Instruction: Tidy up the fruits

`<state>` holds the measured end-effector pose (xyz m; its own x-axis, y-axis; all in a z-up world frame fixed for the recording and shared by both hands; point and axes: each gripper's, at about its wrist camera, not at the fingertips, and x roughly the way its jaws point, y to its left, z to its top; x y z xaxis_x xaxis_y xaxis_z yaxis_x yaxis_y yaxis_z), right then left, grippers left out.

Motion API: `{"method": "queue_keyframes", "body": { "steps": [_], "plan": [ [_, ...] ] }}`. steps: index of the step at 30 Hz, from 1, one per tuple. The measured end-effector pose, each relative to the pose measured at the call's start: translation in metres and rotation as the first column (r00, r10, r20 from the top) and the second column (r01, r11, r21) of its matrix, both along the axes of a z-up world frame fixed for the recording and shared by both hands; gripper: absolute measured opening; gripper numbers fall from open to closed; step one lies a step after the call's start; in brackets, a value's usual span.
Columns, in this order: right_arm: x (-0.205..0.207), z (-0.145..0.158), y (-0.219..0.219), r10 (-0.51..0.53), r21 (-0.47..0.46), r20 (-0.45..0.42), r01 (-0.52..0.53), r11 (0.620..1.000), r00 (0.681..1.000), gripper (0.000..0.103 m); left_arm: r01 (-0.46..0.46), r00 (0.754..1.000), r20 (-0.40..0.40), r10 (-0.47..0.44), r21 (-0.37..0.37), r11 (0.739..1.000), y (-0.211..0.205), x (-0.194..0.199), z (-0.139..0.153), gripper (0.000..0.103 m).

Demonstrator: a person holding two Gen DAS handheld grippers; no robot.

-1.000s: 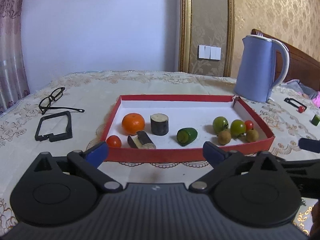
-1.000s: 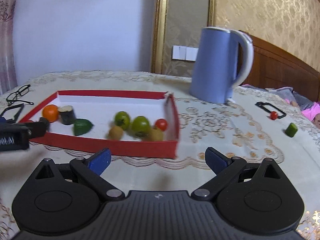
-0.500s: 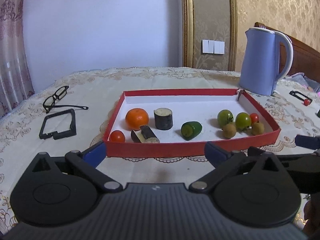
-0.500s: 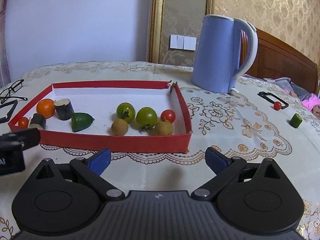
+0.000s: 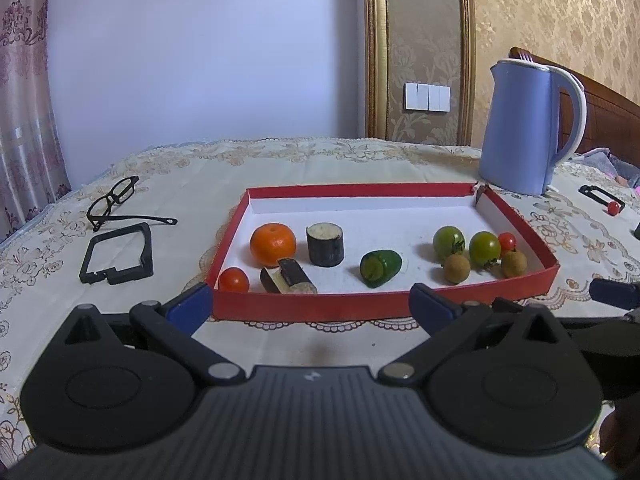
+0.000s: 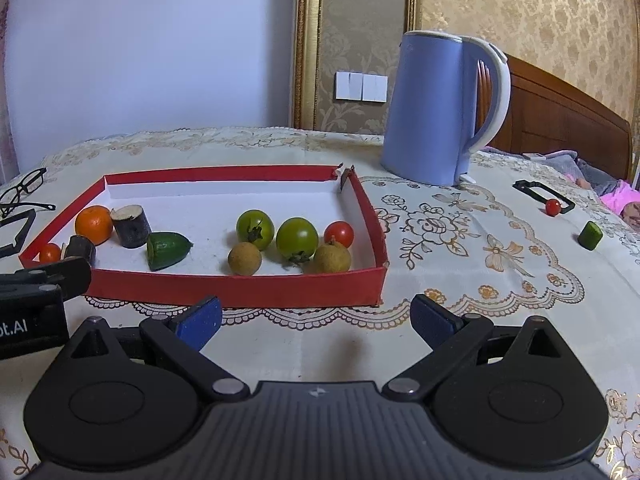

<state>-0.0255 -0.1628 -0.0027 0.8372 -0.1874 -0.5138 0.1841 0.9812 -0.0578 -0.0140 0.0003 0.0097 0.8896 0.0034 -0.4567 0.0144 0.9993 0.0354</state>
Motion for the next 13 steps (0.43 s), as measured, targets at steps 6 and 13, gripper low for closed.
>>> {"method": "queue_keyframes", "body": {
  "steps": [6,13],
  "plan": [
    [-0.0011,0.0020,-0.0001,-0.003,-0.003,0.012,0.003,1.000,1.000,0.101,0.015,1.000,0.015,-0.015,0.020,1.000,-0.0012,-0.0006,0.0029,0.103],
    [0.0024,0.0019,0.0015,0.002,-0.010,0.009,-0.002,1.000,1.000,0.101,0.009,1.000,0.027,-0.009,0.031,0.999,-0.0005,0.0010,0.0005,0.103]
  ]
}}
